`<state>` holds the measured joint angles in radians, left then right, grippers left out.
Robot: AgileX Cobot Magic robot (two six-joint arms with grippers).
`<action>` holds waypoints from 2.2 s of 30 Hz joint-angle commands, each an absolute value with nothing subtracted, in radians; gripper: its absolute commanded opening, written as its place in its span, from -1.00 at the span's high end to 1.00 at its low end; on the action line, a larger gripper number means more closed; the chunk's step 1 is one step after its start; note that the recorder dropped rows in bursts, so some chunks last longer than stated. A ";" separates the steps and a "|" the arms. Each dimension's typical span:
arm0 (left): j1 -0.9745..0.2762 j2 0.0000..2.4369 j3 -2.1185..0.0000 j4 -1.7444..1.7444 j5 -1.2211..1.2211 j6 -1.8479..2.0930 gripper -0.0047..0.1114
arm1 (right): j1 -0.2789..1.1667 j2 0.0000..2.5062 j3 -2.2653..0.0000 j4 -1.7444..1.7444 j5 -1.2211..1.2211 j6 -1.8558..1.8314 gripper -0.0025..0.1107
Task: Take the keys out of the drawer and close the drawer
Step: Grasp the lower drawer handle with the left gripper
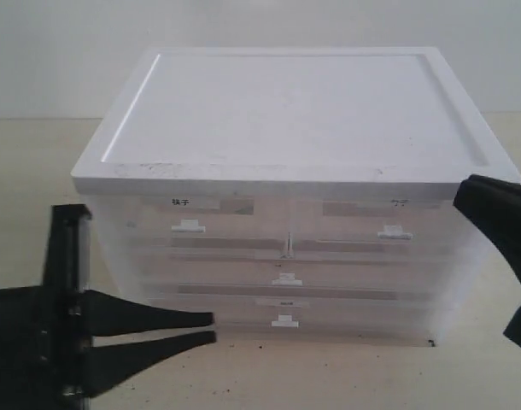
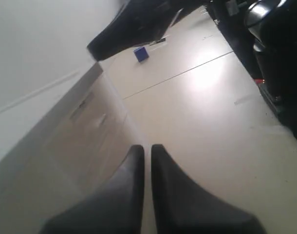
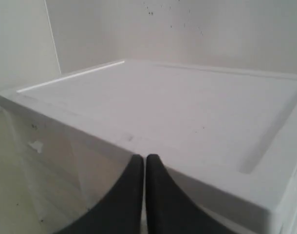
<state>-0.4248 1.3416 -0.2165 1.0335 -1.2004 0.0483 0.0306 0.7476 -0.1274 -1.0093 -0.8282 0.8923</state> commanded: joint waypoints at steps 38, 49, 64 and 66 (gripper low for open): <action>-0.847 1.839 -0.465 0.086 -0.988 1.209 0.51 | 0.031 0.831 -0.133 -1.011 -0.863 0.846 0.96; -0.851 1.845 -0.465 0.086 -0.961 1.220 0.84 | 0.031 0.831 -0.133 -1.017 -0.856 0.846 0.96; -1.149 1.761 -0.404 -0.323 -0.929 1.432 0.84 | 0.031 0.831 -0.133 -1.017 -0.849 0.850 0.96; -1.185 1.736 -0.388 -0.333 -0.912 1.432 0.84 | 0.031 0.831 -0.133 -1.017 -0.842 0.850 0.96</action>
